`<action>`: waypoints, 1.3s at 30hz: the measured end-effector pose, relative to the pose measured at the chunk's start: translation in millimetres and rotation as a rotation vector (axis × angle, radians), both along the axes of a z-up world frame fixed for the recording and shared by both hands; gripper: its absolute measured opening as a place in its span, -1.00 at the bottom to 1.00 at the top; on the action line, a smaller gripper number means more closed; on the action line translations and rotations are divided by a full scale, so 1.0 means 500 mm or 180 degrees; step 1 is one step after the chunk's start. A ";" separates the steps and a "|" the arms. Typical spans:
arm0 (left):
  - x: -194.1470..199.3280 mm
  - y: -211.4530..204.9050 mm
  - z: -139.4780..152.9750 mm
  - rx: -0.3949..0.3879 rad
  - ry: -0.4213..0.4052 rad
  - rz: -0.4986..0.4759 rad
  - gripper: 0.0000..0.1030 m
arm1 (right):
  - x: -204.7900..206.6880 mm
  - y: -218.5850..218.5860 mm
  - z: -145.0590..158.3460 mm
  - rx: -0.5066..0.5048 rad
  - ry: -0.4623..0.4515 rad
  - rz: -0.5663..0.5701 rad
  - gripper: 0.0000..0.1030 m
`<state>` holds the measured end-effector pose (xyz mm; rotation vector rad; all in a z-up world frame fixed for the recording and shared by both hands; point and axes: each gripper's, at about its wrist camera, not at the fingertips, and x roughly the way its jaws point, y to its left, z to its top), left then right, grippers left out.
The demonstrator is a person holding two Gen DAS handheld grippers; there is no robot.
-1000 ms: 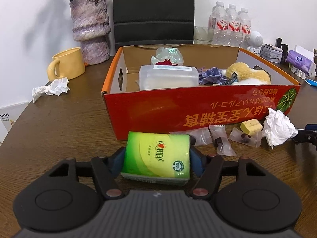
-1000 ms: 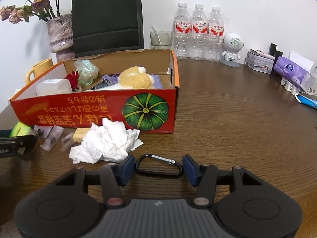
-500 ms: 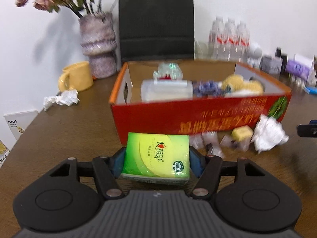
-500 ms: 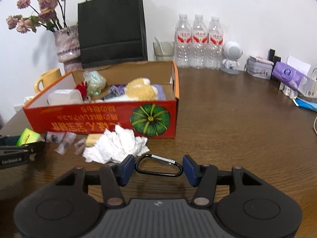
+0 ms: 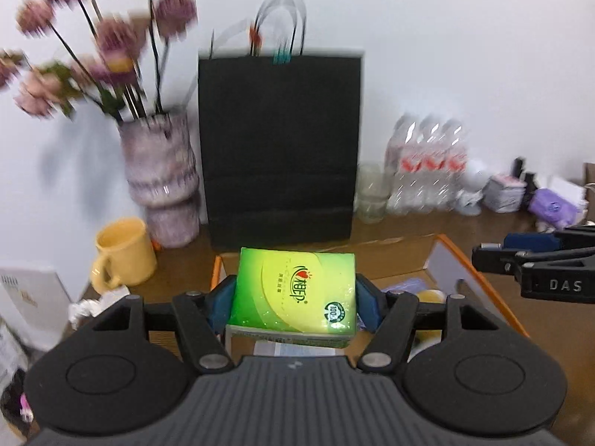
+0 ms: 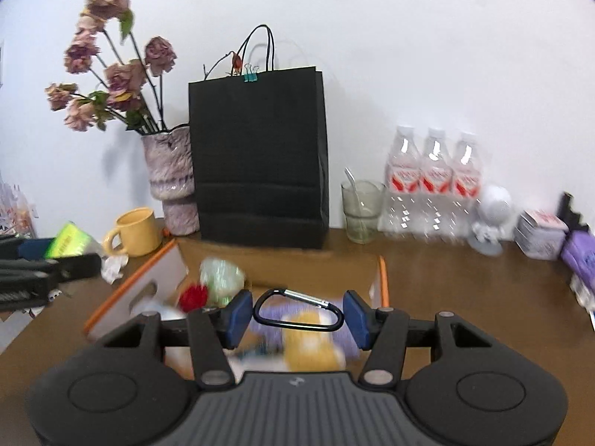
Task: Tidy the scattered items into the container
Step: 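Drop the tissue pack and carabiner into the box and open both tools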
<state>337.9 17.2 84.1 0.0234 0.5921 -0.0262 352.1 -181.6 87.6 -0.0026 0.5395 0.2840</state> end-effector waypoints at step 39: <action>0.024 0.054 -0.049 -0.0242 0.0025 0.0175 1.00 | 0.162 0.045 -0.067 -0.0287 0.0576 0.0055 0.91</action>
